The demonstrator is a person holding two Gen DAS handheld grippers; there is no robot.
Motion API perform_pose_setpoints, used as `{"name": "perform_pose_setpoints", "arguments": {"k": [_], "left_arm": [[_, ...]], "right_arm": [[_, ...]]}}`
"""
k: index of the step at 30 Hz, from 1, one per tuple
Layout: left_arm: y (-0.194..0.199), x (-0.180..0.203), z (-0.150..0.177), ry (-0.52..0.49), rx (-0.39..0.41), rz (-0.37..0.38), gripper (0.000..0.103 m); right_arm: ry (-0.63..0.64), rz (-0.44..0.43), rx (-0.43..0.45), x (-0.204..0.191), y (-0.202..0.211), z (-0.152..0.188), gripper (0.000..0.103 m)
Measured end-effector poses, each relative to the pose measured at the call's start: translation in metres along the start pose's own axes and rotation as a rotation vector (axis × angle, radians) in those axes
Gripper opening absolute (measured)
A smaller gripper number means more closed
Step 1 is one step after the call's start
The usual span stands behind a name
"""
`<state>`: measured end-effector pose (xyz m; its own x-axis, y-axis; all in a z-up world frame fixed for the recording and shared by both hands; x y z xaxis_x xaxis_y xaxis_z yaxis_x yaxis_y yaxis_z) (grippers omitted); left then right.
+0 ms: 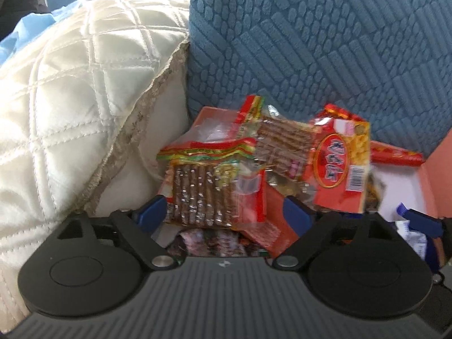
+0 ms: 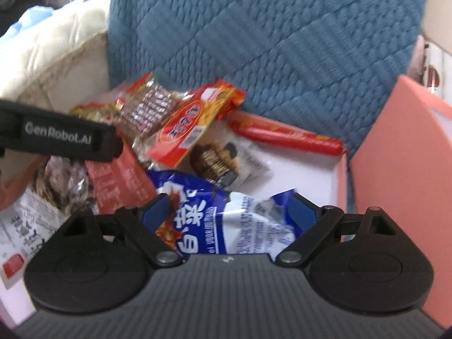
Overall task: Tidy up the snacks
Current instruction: 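Grasp the clear bag of brown sticks with left gripper while right grasps blue-white bag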
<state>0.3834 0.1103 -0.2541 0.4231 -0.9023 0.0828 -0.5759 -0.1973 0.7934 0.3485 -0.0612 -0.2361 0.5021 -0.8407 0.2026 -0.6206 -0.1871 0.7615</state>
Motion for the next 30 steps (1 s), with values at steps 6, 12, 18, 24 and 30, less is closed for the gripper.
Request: {"name": "perform_pose_setpoints", "arguments": {"k": [6, 12, 18, 24, 30], "left_arm": [[-0.011, 0.0, 0.001, -0.019, 0.018, -0.039, 0.084], [-0.022, -0.012, 0.002, 0.083, -0.012, 0.034, 0.072], [-0.016, -0.016, 0.003, 0.089, 0.015, 0.051, 0.048], [-0.001, -0.012, 0.013, 0.028, 0.037, 0.042, 0.023], [0.014, -0.013, 0.016, 0.031, 0.053, 0.063, 0.016]], "right_arm": [[-0.006, -0.032, -0.048, -0.005, -0.007, 0.004, 0.094], [-0.005, -0.076, -0.087, -0.003, -0.006, 0.009, 0.088], [-0.012, -0.104, -0.109, -0.002, 0.008, 0.016, 0.067], [-0.016, -0.099, -0.112, -0.002, 0.021, 0.019, 0.042], [-0.046, -0.088, -0.089, 0.0, 0.037, 0.022, 0.039]]}}
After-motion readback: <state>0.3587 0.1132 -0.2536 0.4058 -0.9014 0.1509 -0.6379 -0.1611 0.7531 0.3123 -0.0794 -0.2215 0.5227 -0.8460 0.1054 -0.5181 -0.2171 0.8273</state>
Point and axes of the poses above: each gripper's, at about its wrist camera, not at the fingertips, and y roughly against the way its jaws point, x to its right, z to its underside, the point moved 4 cm from there along -y, roughly the way its jaws point, and after that the axes turned 11 degrees about y, right-handed, at the moved point
